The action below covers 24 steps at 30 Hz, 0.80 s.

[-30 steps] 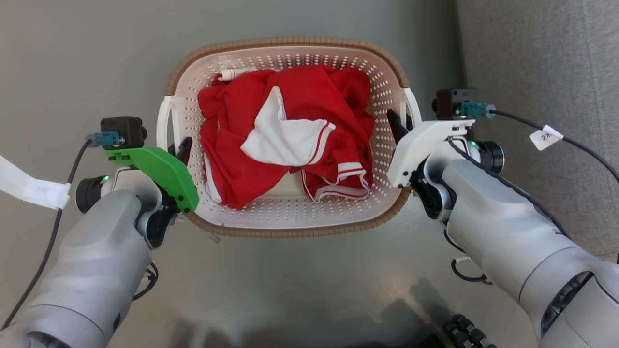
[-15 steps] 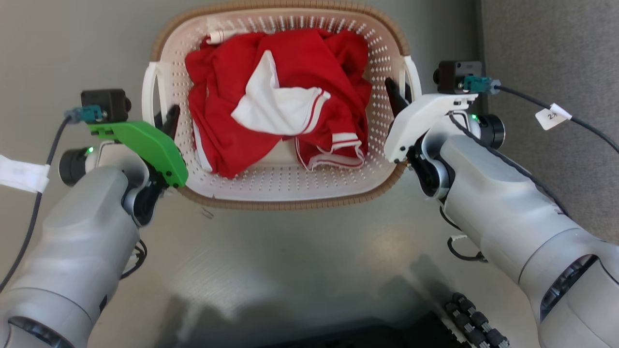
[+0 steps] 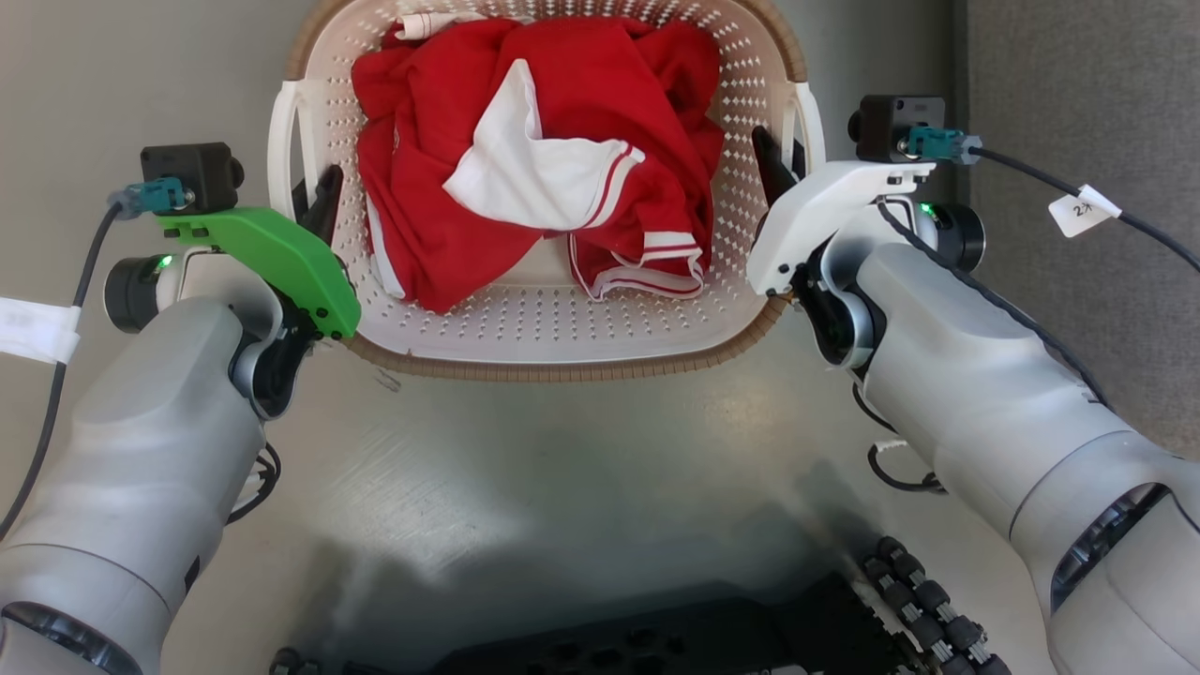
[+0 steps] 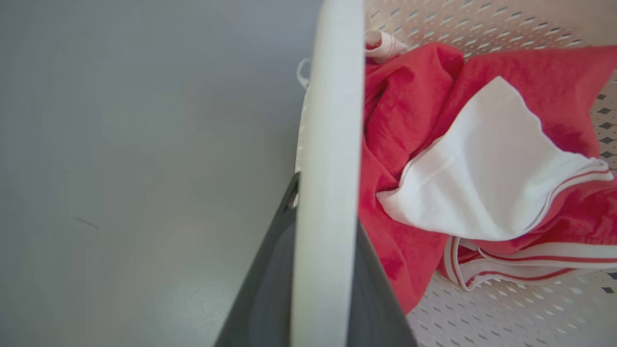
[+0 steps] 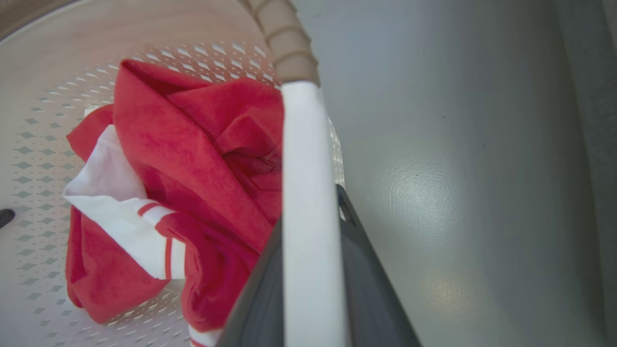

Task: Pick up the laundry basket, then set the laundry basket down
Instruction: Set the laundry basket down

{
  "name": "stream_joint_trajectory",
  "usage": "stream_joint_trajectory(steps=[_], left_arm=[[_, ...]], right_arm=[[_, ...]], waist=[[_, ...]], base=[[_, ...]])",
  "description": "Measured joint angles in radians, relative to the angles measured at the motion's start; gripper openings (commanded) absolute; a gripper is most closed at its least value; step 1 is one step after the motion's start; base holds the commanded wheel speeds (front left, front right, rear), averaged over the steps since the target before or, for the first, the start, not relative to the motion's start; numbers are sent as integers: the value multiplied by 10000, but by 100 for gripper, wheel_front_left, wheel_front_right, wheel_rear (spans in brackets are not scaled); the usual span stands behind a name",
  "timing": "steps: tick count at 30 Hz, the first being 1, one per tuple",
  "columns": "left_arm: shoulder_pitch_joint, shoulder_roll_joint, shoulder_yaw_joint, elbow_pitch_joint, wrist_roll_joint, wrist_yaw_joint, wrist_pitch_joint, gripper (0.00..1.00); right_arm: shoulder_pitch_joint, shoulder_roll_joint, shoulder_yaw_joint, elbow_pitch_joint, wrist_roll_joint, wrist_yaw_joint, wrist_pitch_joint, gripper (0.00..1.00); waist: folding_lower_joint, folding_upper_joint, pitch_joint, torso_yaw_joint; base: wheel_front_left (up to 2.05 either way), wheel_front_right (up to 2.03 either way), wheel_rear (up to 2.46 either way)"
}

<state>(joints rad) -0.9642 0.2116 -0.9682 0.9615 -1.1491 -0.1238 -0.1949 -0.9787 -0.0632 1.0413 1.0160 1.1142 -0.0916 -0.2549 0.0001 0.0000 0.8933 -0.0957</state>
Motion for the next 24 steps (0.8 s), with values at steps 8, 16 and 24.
stream_joint_trajectory(steps=[8, 16, 24], left_arm=[[-427, 82, 38, -59, -21, 0, -174, 0], [-574, 102, -13, -90, -21, 8, -236, 0], [-589, 77, -82, -88, -21, 8, -276, 0]], right_arm=[[-392, -23, -453, -217, -339, -88, 2, 0], [-478, -23, -665, -251, -694, -151, 2, 0], [-491, -21, -853, -244, -884, -161, 2, 0]], waist=[[0, 0, 394, 19], [0, 0, 779, 67], [-1, 0, 933, 92]], base=[[0, 0, 0], [0, 0, 0], [0, 0, 0]])
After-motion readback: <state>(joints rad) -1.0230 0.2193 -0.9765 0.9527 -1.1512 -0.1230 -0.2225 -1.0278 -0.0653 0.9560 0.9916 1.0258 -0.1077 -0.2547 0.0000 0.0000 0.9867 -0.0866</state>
